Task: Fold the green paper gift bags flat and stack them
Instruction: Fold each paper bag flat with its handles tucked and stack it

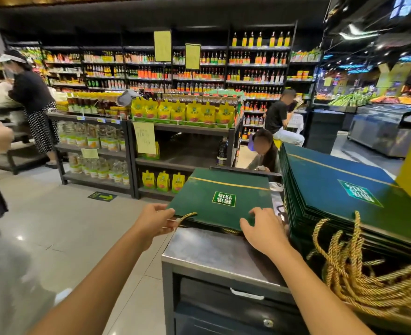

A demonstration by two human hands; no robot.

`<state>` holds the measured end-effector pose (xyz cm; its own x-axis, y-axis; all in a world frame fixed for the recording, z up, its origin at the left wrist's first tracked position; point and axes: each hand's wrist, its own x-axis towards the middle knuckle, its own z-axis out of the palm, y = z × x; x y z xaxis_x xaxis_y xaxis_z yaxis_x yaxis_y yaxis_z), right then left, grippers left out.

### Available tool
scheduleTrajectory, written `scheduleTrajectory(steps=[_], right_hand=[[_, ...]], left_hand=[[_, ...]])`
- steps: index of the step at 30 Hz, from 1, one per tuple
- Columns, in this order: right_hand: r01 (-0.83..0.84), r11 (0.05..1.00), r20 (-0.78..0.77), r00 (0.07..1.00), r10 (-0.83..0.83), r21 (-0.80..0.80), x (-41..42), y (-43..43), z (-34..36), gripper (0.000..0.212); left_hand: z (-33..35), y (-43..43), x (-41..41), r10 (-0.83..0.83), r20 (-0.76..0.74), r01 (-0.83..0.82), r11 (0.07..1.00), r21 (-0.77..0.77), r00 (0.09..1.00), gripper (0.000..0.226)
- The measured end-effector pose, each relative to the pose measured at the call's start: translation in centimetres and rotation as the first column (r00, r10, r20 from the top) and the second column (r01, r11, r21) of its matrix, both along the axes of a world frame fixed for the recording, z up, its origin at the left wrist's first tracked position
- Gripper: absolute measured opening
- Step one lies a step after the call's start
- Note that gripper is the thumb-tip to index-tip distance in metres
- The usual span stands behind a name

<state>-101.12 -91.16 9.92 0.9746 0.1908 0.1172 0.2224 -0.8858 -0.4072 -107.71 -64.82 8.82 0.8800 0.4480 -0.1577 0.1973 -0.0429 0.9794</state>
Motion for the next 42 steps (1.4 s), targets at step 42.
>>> scheduleTrajectory(steps=[42], right_hand=[[-0.288, 0.947, 0.418, 0.885, 0.206, 0.143, -8.5, -5.4, -2.9, 0.025]], left_hand=[[-1.9, -13.0, -11.9, 0.086, 0.342, -0.069, 0.996, -0.062, 0.936, 0.029]])
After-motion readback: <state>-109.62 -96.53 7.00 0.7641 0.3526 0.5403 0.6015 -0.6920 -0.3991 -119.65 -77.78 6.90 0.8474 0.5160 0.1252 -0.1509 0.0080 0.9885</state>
